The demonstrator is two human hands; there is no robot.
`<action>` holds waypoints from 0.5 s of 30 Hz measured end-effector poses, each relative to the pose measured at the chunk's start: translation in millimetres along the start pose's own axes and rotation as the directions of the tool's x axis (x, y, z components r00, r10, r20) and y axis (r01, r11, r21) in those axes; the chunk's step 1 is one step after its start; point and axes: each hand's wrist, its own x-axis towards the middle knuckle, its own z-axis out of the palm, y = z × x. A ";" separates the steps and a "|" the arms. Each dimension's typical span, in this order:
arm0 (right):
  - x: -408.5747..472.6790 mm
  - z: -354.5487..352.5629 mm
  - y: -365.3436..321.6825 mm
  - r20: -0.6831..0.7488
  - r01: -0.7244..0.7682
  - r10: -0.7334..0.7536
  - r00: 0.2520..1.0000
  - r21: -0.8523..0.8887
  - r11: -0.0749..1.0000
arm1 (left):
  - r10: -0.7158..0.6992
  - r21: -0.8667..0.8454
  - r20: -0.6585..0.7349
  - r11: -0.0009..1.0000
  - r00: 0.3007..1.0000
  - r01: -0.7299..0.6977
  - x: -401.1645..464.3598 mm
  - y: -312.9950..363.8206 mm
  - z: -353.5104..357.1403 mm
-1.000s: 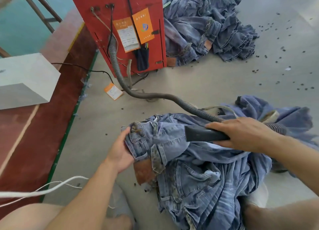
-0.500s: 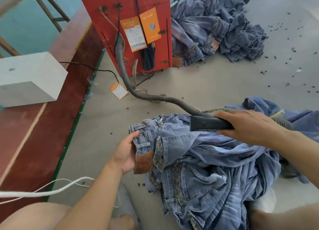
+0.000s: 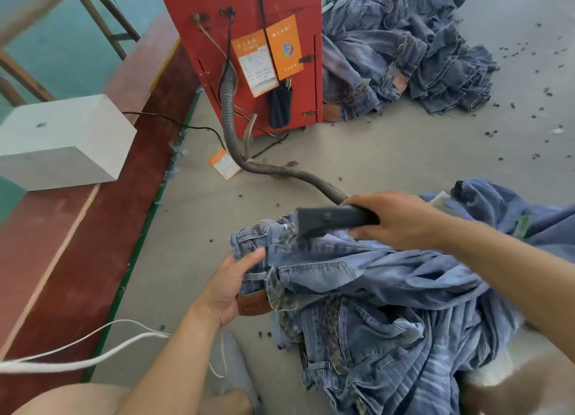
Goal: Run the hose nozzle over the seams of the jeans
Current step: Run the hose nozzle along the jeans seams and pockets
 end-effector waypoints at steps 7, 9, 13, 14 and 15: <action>-0.9 -8.3 8.4 0.163 -0.101 0.130 0.978 -0.176 0.979 | 0.010 -0.015 0.031 1.000 0.999 -0.009 -8.3 -4.4 -2.3; 1.4 4.7 -10.8 0.173 -0.006 0.042 0.984 -0.202 0.979 | -0.034 -0.019 0.045 0.999 0.998 0.035 -10.2 -4.5 0.2; 6.9 5.3 -27.6 -0.052 0.080 -0.078 0.996 0.039 0.996 | -0.063 -0.116 0.024 0.991 0.998 0.065 -12.1 0.9 4.1; 6.2 -2.2 -24.7 -0.108 0.078 -0.066 0.992 0.112 0.991 | -0.058 -0.152 0.026 0.986 0.998 0.062 -12.2 3.6 4.1; 4.2 -11.3 -19.0 -0.147 0.078 -0.057 0.988 0.142 0.987 | -0.056 -0.173 0.031 0.983 0.998 0.060 -12.2 6.9 3.8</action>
